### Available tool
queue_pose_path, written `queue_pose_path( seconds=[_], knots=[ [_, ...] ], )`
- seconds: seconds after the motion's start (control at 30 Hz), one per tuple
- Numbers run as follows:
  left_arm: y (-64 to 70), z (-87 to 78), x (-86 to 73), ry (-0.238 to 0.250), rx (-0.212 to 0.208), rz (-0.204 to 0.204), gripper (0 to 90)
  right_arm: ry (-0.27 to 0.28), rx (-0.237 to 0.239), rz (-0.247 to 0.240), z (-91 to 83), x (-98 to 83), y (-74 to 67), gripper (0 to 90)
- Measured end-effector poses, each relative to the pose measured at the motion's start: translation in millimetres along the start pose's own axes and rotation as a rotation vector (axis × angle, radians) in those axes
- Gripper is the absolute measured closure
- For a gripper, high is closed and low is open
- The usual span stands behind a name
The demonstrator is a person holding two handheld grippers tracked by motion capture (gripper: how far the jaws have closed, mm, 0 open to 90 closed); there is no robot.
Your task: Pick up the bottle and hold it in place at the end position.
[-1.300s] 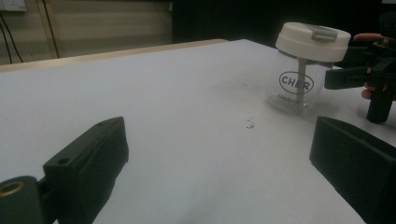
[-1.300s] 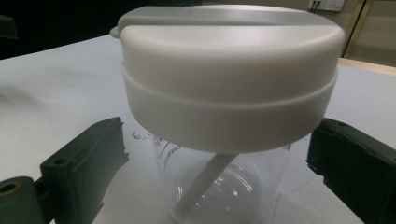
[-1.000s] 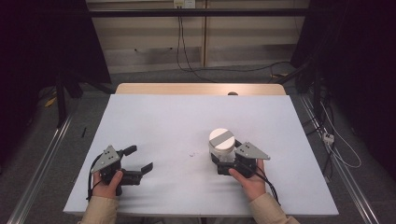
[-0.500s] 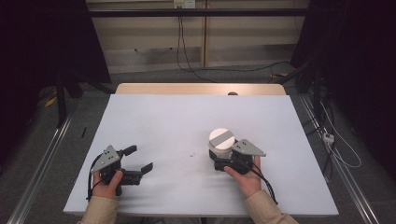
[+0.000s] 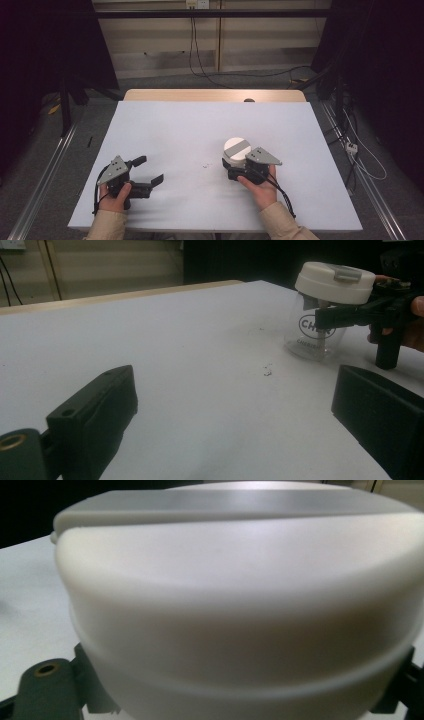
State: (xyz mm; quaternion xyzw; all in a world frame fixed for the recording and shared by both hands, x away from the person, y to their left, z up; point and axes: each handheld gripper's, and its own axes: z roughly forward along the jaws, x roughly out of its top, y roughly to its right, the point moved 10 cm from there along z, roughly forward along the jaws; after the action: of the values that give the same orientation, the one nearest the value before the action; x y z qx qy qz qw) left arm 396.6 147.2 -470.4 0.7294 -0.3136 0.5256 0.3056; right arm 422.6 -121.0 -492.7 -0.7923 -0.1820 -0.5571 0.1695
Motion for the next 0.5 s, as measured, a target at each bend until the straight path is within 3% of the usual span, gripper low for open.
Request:
queue_pose_path(
  seconds=[0.4,0.5],
  knots=[
    [-0.4,0.0,-0.3,-0.001,0.001,0.000,4.2,0.010,0.007,0.000,4.1,2.4,-0.3,16.9],
    [-0.6,-0.2,-0.2,0.000,0.002,-0.001,4.2,0.017,0.000,-0.018,4.8,4.0,0.1,17.9]
  ],
)
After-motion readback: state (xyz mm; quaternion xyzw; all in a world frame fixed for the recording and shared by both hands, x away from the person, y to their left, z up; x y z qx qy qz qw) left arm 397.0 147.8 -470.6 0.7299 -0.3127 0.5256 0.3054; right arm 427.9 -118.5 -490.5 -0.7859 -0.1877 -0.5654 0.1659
